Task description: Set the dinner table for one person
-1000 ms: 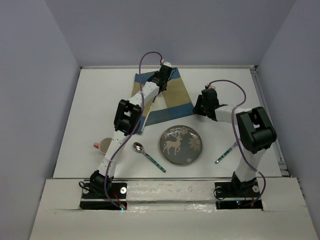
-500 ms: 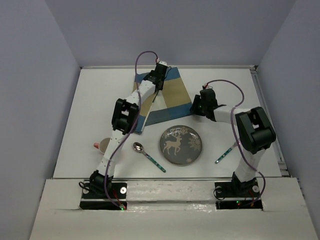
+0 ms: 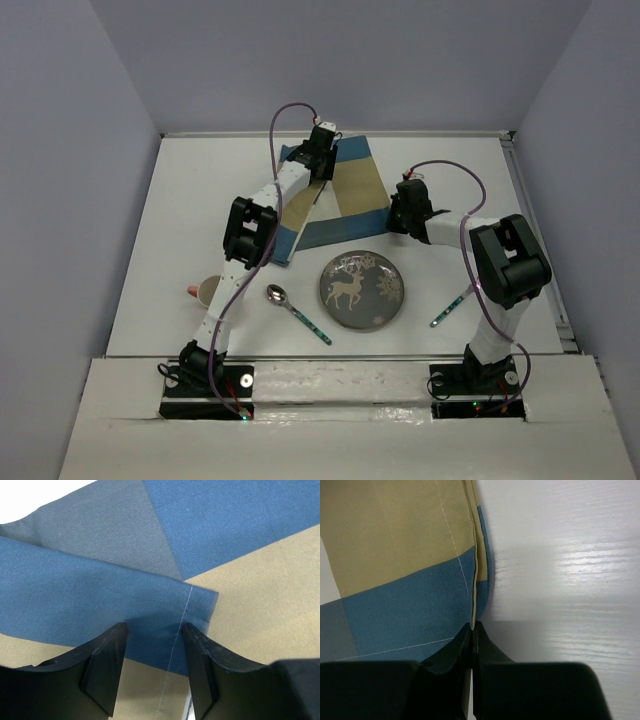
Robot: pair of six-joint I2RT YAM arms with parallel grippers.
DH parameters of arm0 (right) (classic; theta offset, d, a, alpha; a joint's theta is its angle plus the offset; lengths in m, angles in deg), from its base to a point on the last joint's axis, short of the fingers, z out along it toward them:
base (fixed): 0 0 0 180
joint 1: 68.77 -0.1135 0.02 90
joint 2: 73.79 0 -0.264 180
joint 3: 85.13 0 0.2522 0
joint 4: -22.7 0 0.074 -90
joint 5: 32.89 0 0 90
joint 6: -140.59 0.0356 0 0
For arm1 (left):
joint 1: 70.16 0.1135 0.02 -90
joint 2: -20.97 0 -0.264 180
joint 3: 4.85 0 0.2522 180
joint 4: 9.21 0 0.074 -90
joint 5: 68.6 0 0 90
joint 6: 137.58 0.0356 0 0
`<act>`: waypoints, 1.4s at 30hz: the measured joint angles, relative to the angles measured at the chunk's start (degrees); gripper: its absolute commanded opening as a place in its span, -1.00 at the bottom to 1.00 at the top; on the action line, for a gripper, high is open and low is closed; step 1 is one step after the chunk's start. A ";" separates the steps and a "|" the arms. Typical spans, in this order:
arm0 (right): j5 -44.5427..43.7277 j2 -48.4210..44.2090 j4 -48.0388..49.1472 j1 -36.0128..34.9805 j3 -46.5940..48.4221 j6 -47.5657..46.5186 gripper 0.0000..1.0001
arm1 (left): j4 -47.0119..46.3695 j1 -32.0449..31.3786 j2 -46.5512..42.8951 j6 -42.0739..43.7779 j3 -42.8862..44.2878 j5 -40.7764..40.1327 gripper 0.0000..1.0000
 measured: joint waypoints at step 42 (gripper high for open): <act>-3.50 -1.73 -2.01 -0.07 -1.25 -0.44 -1.00 | -0.57 -3.13 4.74 -3.63 10.03 3.58 -0.07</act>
